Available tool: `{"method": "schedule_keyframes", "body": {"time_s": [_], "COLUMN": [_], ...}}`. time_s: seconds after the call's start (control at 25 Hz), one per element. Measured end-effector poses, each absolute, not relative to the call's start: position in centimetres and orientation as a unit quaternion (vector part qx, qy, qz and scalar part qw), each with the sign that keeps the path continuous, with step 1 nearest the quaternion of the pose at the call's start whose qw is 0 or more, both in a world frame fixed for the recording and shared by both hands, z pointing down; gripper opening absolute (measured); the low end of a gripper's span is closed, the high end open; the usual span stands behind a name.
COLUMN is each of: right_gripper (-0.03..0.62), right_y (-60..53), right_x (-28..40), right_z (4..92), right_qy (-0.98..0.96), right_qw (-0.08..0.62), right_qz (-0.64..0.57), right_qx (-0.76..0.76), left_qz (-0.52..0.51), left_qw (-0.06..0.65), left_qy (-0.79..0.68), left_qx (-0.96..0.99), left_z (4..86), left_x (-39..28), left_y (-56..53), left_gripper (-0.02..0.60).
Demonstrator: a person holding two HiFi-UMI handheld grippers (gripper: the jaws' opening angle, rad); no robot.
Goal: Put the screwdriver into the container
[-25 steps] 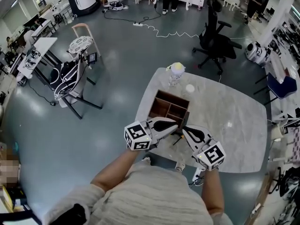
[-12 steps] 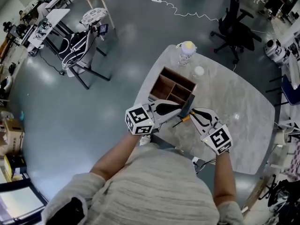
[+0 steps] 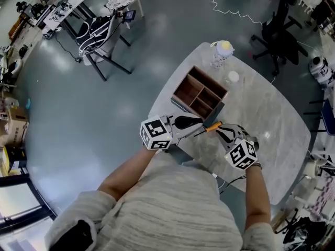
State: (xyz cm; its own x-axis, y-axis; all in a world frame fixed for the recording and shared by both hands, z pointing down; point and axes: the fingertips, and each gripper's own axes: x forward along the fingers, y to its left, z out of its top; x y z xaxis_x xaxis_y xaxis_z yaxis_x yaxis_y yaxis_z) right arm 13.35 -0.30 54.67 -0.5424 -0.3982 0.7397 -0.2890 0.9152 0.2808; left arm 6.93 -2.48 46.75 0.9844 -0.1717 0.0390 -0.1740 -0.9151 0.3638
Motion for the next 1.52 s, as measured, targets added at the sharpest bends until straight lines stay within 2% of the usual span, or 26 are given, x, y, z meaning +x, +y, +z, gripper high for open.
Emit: {"method": "schedule_keyframes", "body": {"time_s": [0.08, 0.2, 0.44, 0.92, 1.52], "right_gripper": [0.023, 0.075, 0.107, 0.112, 0.112], "right_y": [0.1, 0.4, 0.5, -0.2, -1.3], "right_x": [13.9, 14.2, 14.9, 16.0, 16.7], "right_z": [55.8, 57.3, 60.7, 68.2, 73.4], "right_qy": [-0.874, -0.872, -0.857, -0.781, -0.717], "right_qw": [0.451, 0.465, 0.502, 0.603, 0.667], "right_qz": [-0.065, -0.068, -0.087, -0.161, -0.199], "right_qx": [0.171, 0.139, 0.078, -0.016, -0.045], "left_qz": [0.004, 0.007, 0.009, 0.017, 0.025], "left_qw": [0.188, 0.190, 0.198, 0.210, 0.217], "left_qy": [-0.097, -0.108, -0.131, -0.143, -0.145], "left_qx": [0.977, 0.976, 0.971, 0.967, 0.965], "left_z": [47.0, 47.4, 48.2, 49.3, 49.6], "left_x": [6.9, 6.8, 6.9, 6.8, 5.3], "left_y": [-2.2, -2.0, -1.4, -0.6, -1.3], "left_gripper": [0.020, 0.020, 0.020, 0.020, 0.020]}}
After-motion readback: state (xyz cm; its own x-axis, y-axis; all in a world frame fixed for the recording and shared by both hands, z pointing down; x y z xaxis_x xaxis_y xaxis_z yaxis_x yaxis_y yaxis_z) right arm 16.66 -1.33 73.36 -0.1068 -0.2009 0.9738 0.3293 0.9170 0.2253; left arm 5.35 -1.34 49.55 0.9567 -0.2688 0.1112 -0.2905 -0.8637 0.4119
